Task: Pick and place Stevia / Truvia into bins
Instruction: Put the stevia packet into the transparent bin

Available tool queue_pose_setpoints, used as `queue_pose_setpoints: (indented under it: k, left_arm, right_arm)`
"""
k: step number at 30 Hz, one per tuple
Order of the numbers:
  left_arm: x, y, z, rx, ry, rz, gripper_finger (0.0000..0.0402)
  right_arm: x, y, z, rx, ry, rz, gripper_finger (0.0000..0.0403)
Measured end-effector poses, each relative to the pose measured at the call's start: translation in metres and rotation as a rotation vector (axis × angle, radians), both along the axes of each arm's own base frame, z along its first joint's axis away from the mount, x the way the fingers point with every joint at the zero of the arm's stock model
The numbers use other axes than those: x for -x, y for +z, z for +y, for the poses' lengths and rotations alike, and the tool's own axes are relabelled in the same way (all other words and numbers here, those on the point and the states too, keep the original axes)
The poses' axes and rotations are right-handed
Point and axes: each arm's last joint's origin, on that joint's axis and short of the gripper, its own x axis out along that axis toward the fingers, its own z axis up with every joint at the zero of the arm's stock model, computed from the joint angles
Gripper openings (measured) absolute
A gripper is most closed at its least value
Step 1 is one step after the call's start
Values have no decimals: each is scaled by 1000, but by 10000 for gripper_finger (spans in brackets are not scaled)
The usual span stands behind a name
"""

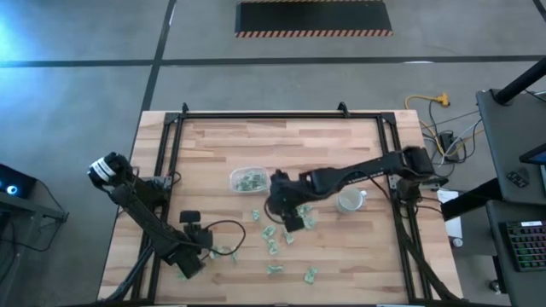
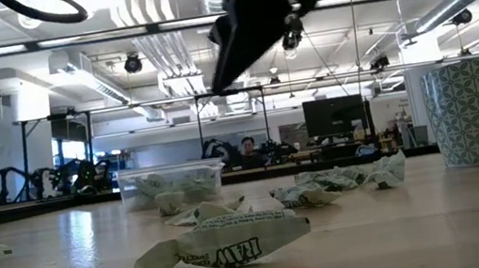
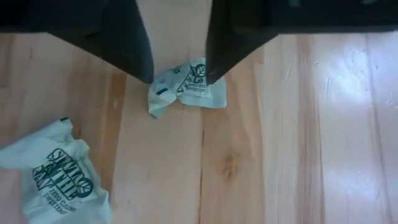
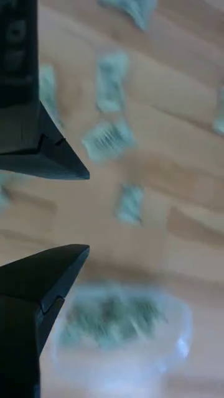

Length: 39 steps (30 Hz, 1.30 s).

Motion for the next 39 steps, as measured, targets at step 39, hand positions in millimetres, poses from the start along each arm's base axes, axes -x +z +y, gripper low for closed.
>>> queue_pose_setpoints:
  k: [39]
  left_arm:
    - [-45,16,64,-586,61,-396,0]
  right_arm:
    - [87,-69,82,173,-291,270,171]
